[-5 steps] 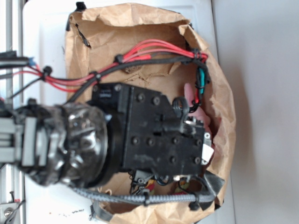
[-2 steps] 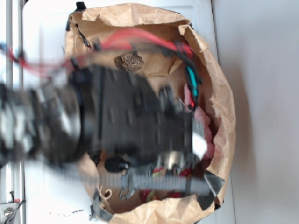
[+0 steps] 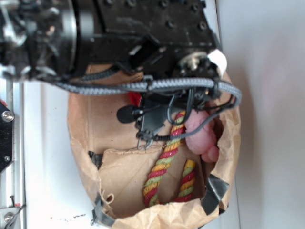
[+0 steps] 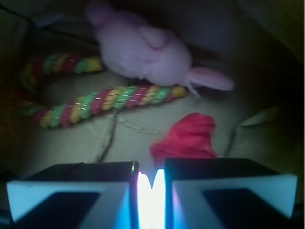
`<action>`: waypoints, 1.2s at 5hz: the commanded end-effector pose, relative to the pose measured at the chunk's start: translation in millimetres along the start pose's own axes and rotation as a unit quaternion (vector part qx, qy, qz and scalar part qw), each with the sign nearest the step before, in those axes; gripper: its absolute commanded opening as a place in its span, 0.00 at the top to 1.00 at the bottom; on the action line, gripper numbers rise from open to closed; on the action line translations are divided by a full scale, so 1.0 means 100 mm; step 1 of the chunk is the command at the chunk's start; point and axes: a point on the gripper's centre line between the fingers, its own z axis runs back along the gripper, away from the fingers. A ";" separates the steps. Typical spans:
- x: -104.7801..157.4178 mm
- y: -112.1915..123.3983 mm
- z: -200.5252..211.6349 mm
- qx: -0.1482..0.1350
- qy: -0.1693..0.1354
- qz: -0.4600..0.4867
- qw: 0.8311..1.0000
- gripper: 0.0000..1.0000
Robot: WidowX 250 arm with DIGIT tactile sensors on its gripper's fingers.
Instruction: Grab the red paper.
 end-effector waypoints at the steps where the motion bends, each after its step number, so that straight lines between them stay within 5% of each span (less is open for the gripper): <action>1: 0.11 -0.09 0.37 0.027 -0.056 -0.005 0.998 1.00; 2: 0.10 -0.11 0.32 0.029 -0.053 -0.015 0.998 0.00; 6: 0.12 -0.20 0.10 0.025 -0.040 -0.031 0.998 0.00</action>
